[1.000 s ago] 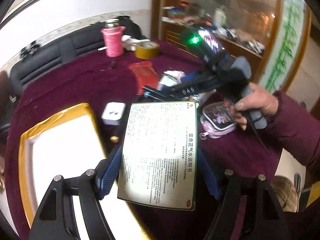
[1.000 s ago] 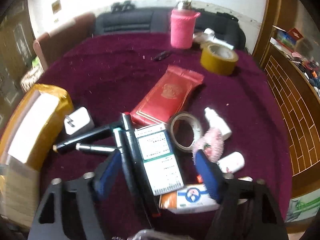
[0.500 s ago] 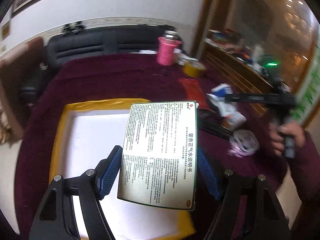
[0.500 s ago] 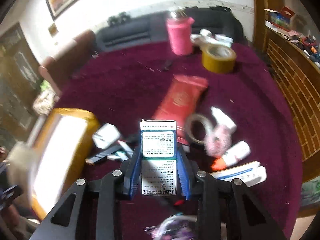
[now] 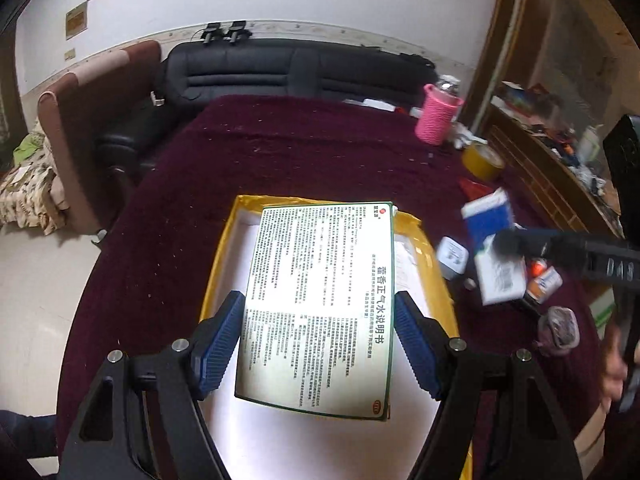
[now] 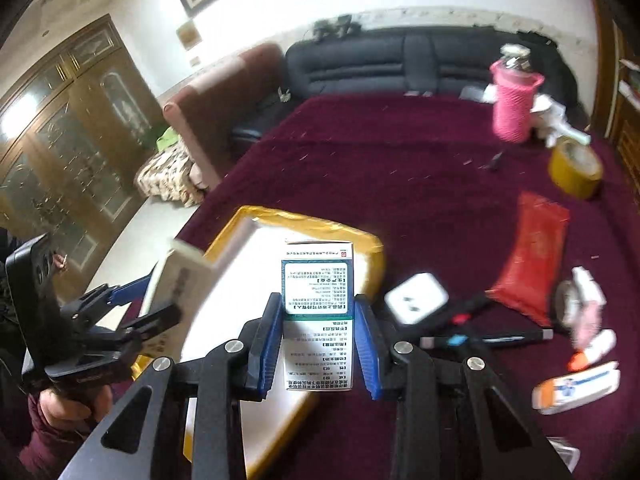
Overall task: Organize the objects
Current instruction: 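Lower the leaflet and the white box into the yellow-rimmed tray and open both tools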
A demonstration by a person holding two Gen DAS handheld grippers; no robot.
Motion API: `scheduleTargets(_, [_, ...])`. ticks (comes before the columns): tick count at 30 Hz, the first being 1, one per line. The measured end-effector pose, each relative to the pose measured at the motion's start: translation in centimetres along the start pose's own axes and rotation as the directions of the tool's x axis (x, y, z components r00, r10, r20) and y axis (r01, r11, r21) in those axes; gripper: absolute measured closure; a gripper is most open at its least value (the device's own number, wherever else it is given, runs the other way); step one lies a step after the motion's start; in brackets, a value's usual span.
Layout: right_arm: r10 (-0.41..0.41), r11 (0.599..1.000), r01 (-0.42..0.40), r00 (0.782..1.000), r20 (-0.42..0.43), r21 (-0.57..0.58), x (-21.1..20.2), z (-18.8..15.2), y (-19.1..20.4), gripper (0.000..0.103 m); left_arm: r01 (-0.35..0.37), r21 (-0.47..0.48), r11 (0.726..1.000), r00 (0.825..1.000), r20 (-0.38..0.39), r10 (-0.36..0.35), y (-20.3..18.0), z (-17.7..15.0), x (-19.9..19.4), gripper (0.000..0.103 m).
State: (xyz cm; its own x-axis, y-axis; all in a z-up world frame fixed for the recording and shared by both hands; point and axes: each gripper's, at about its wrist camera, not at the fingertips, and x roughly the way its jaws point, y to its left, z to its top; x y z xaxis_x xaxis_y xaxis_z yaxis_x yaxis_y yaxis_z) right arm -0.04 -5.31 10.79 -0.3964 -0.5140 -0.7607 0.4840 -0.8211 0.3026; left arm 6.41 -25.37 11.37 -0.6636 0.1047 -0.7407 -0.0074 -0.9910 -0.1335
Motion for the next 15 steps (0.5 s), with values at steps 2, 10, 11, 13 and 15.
scheduleTargets(2, [-0.021,1.0,0.021,0.999,-0.033,0.006,2.4,0.3,0.9,0.066,-0.019,0.0,1.0,1.0,-0.014,0.019,0.1,0.5,1.3,0.029])
scheduleTargets(10, [-0.134,0.989,0.14,0.985,-0.111,0.049,8.8,0.7,0.8,0.065,-0.078,0.002,0.997,0.993,-0.089,0.078,0.1,1.5,6.6,0.029])
scheduleTargets(11, [-0.141,0.987,0.148,0.983,-0.116,0.059,9.1,0.8,0.2,0.065,-0.079,-0.004,0.997,0.992,-0.097,0.078,0.2,1.6,7.1,0.029])
scheduleTargets(13, [-0.156,0.983,0.166,0.98,-0.123,0.074,9.6,0.9,-0.4,0.065,-0.086,-0.013,0.996,0.991,-0.107,0.084,0.2,1.6,7.9,0.029])
scheduleTargets(15, [-0.169,0.981,0.179,0.978,-0.125,0.079,9.8,1.0,-0.7,0.065,-0.093,-0.016,0.996,0.99,-0.109,0.09,0.1,1.7,8.4,0.029])
